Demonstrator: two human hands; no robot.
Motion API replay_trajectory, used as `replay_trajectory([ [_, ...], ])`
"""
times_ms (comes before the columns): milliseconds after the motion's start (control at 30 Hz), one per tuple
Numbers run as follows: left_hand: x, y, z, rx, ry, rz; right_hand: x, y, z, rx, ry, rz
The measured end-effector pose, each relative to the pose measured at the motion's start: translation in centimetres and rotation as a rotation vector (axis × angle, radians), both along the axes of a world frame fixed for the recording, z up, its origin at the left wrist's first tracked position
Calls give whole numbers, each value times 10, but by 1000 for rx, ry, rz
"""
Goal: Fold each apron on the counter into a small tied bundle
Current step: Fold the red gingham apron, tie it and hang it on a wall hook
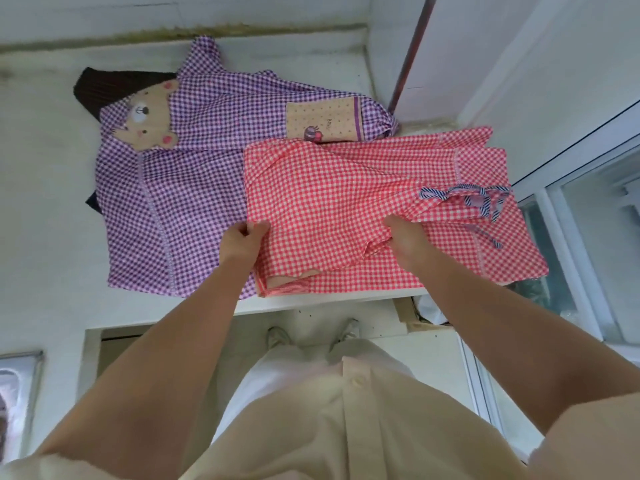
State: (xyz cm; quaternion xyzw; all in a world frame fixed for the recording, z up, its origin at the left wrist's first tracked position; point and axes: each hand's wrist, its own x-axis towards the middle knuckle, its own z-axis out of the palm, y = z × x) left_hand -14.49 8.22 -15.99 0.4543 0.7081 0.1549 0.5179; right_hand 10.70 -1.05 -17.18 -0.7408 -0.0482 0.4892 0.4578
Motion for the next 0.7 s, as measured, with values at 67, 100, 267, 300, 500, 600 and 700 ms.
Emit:
replay_trajectory([
  [67, -15, 2, -1, 3, -17, -11, -18, 5, 1, -41, 20, 46],
  [100, -23, 5, -1, 37, -3, -1, -29, 8, 4, -45, 30, 70],
  [267, -76, 17, 1, 230, 239, 84, -88, 28, 10, -34, 163, 198],
  [300, -90, 20, 1, 250, 281, 103, -101, 32, 8, -25, 196, 212],
  [500, -122, 26, 5, 310, 533, 140, -128, 37, 10, 140, 182, -1],
  [600, -109, 23, 3, 363, 693, 108, -100, 30, 9, 72, 24, -168],
  [700, -84, 17, 1, 591, 742, -156, -74, 17, 13, 25, -87, -232],
])
